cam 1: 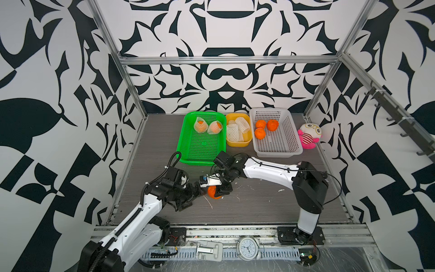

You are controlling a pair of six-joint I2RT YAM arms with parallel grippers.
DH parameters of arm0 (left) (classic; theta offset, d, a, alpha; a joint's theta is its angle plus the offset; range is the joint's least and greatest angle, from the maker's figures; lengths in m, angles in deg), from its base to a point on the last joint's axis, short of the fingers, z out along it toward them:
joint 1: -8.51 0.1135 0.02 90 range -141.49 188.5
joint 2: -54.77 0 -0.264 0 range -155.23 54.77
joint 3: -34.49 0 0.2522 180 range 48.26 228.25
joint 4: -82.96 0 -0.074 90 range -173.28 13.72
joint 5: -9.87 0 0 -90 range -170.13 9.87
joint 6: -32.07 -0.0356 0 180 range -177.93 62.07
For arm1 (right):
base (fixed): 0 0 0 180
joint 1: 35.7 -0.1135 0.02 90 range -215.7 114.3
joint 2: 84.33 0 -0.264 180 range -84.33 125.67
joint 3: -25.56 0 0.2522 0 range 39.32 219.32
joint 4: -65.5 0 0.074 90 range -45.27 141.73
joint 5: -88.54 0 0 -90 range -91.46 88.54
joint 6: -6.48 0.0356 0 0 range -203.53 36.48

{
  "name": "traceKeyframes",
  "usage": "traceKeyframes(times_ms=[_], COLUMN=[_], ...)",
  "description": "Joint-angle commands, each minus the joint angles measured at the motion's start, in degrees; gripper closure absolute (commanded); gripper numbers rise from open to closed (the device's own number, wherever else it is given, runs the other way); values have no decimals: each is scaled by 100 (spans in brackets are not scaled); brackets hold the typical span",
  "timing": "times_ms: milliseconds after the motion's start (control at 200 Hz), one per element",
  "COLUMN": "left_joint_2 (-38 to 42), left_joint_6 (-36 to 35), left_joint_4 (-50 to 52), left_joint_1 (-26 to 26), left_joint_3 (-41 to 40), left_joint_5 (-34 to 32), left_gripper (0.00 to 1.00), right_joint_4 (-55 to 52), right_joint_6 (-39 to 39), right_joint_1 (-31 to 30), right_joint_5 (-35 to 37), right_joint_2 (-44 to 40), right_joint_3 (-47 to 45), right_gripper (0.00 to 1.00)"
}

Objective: Remove foam nets from oranges
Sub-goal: Pick up the orange from the center of the board, then place the orange in the basket.

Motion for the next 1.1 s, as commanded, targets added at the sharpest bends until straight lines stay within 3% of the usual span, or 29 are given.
traceKeyframes(times_ms=[0,305,655,915,1095], left_joint_2=[38,29,-360,-863,-1156], left_joint_6=[-80,-97,-307,-627,-826], left_joint_4=[170,188,203,260,537], left_joint_1=[-5,-3,-9,3,23], left_joint_3=[258,542,1160,1729,2121], left_joint_5=[-22,-44,-43,-152,-253], left_gripper=[1,1,1,0,1], right_joint_4=[-296,-577,-1200,-1634,-2283], right_joint_6=[-67,-149,-663,-1039,-1078], right_joint_1=[67,906,2557,4212,5193], right_joint_5=[178,607,306,-555,-942], right_joint_2=[-396,-1335,-1603,-725,741], right_joint_3=[188,344,1192,2153,3649], right_gripper=[46,51,51,52,57])
